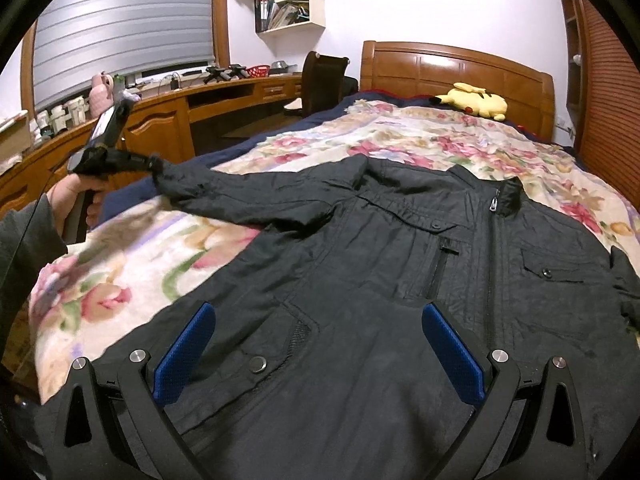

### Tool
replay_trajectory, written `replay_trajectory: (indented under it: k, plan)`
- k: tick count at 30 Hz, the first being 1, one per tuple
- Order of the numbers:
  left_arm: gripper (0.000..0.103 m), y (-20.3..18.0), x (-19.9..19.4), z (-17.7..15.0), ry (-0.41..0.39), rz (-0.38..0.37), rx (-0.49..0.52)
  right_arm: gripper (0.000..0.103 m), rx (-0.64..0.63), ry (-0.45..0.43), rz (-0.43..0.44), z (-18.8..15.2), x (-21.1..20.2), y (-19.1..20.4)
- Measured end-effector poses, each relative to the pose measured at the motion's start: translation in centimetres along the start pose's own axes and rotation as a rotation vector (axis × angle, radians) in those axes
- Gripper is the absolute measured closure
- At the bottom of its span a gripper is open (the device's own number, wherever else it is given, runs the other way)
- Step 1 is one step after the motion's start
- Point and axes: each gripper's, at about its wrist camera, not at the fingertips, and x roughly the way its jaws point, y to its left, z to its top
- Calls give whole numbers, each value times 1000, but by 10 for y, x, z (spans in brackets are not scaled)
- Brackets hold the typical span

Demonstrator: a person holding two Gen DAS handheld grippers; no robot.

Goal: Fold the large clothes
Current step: 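Lift the sleeve with the left tool, fold it across the jacket body, release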

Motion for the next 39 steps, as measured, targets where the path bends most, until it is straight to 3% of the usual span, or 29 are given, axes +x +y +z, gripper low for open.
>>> replay_trajectory:
  k: [4, 11, 20, 24, 27, 29, 33, 35, 37, 39]
  plan:
    - [95, -52, -46, 16, -67, -42, 80, 0, -13, -25, 1, -1, -17, -1]
    - [95, -141, -99, 22, -110, -148, 189, 0, 9, -70, -29, -3, -46, -27]
    - [95, -237, -133, -10, -119, -319, 288, 0, 50, -87, -114, -14, -64, -62]
    - [95, -266, -140, -30, -113, -360, 299, 0, 88, -87, -147, -14, -66, -75]
    - [93, -277, -142, -48, -100, -349, 318, 0, 113, -91, -165, -11, -70, -77]
    - [87, -279, -146, -59, -92, -362, 326, 0, 126, -92, -172, -11, -70, -77]
    - [58, -275, -159, -76, -108, -380, 312, 0, 133, -91, -178, -15, -74, -73]
    - [51, -269, -166, -85, -134, -366, 316, 0, 135, -90, -175, -15, -74, -71]
    - [29, -264, -167, -91, -143, -357, 309, 0, 136, -90, -167, -14, -72, -69]
    - [23, -253, -168, -99, -153, -351, 294, 0, 134, -91, -154, -14, -71, -66]
